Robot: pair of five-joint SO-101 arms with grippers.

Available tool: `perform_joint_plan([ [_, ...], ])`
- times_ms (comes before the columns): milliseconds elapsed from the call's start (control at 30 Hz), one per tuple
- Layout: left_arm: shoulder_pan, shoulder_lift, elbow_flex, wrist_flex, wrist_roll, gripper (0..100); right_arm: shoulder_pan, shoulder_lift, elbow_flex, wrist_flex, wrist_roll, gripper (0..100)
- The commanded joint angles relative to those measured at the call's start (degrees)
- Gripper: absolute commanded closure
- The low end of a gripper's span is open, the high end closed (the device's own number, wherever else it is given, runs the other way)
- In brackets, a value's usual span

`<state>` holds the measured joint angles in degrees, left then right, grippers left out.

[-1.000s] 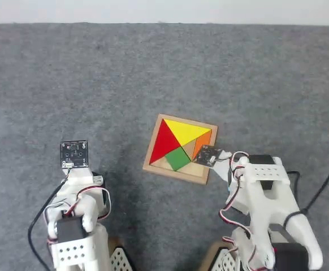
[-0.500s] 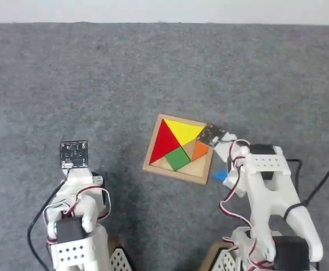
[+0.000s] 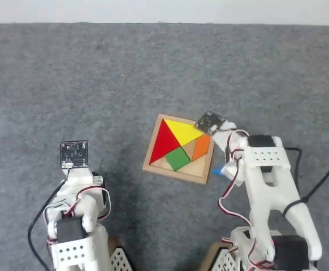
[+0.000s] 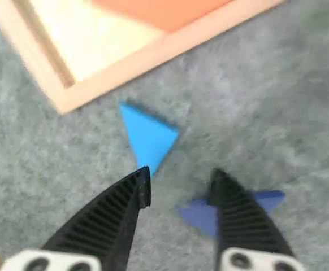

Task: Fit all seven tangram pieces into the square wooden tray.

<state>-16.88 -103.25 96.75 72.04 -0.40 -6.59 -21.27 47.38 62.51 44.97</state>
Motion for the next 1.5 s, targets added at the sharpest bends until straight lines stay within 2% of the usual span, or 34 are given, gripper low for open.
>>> perform_joint_plan([
  [0,0.35,-0.97,-0.31,0.18,-0.26,96,-2.15,-0.13,-4.22,-0.57,-2.64,76.1],
  [233,0.35,-0.97,-0.31,0.18,-0.26,96,-8.31,2.77,-2.02,-1.54,4.13,76.0],
  [533,0.35,-0.97,-0.31,0.18,-0.26,96,-6.64,11.38,-1.93,-6.29,16.88,76.1],
  [733,0.35,-0.97,-0.31,0.18,-0.26,96,-6.37,15.08,-1.93,-5.85,21.71,76.1],
  [900,0.35,-0.97,-0.31,0.18,-0.26,96,-4.97,15.96,-1.85,-5.85,22.42,76.8],
  [1133,0.35,-0.97,-0.31,0.18,-0.26,96,-5.41,16.04,-1.93,-5.76,22.42,89.3],
  [1467,0.35,-0.97,-0.31,0.18,-0.26,96,-4.97,15.16,-3.16,-3.38,22.07,90.5],
])
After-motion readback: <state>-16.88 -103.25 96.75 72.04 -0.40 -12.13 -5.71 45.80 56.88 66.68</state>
